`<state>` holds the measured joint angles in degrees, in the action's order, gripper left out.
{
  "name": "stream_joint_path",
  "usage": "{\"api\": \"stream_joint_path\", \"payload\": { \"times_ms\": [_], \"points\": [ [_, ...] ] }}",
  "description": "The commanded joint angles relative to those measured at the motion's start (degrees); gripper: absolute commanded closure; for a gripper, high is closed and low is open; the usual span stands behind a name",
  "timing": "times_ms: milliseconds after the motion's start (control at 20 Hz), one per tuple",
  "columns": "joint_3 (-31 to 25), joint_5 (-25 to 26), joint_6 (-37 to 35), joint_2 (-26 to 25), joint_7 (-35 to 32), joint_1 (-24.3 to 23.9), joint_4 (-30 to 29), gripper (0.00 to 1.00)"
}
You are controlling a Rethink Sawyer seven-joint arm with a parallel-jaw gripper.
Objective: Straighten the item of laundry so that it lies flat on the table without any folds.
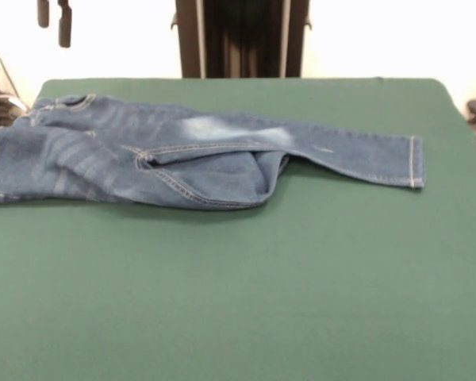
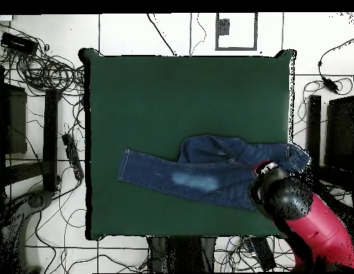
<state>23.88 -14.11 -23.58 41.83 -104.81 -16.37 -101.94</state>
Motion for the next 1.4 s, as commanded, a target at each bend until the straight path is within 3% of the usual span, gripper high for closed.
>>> {"api": "stream_joint_path", "payload": {
  "times_ms": [50, 350, 900, 1400],
  "points": [
    [-1.60, -5.79, -1.23, -13.79, -21.36, 7.55, 7.23, 0.00],
    [-2.88, -11.77, 0.50, -16.46, -24.44, 11.61, 7.97, 0.00],
    [-2.37, -16.39, -4.69, -19.80, -31.39, 19.05, 10.46, 0.00],
    [-5.68, -16.38, -5.98, -20.69, -31.13, 18.68, 11.52, 0.00]
  ]
}}
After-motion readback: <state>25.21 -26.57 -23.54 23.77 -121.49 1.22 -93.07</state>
